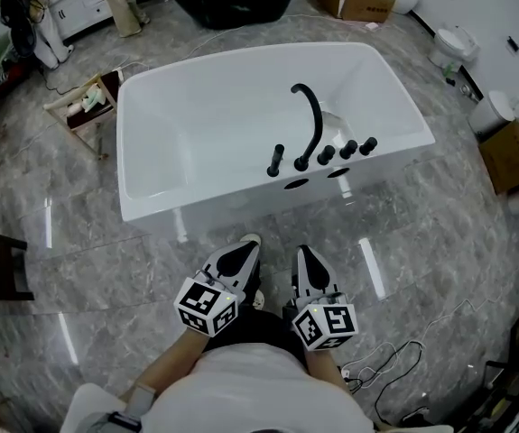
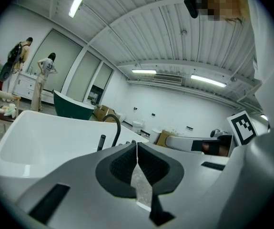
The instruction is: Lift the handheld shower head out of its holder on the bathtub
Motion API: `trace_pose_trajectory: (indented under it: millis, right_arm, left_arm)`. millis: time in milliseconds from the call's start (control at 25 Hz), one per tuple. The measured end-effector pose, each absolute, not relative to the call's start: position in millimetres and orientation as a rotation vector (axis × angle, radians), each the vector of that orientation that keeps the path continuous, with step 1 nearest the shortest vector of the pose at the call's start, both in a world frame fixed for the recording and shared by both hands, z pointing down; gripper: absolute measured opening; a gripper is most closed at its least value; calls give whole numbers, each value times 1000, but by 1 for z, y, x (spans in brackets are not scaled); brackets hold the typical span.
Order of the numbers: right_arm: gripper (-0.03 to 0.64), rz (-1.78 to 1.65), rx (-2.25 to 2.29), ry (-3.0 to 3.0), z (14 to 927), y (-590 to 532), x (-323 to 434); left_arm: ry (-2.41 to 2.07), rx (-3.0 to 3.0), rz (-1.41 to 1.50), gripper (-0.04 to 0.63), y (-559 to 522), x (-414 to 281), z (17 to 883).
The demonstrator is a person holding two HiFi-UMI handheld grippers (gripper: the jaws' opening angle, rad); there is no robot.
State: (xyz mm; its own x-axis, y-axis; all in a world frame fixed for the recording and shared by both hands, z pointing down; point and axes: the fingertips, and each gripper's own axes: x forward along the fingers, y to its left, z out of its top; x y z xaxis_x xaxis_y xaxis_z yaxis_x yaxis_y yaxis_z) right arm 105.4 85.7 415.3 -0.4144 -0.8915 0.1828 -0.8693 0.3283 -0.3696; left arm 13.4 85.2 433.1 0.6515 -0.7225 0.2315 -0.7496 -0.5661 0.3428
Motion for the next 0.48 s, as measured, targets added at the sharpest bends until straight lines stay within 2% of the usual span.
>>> trace_pose_trajectory:
  millis: [480]
  right_arm:
    - [18,-605,-1656,2533,407,-24,109]
  left_arm:
    - [-1168,2477,72,12,-31,13,422]
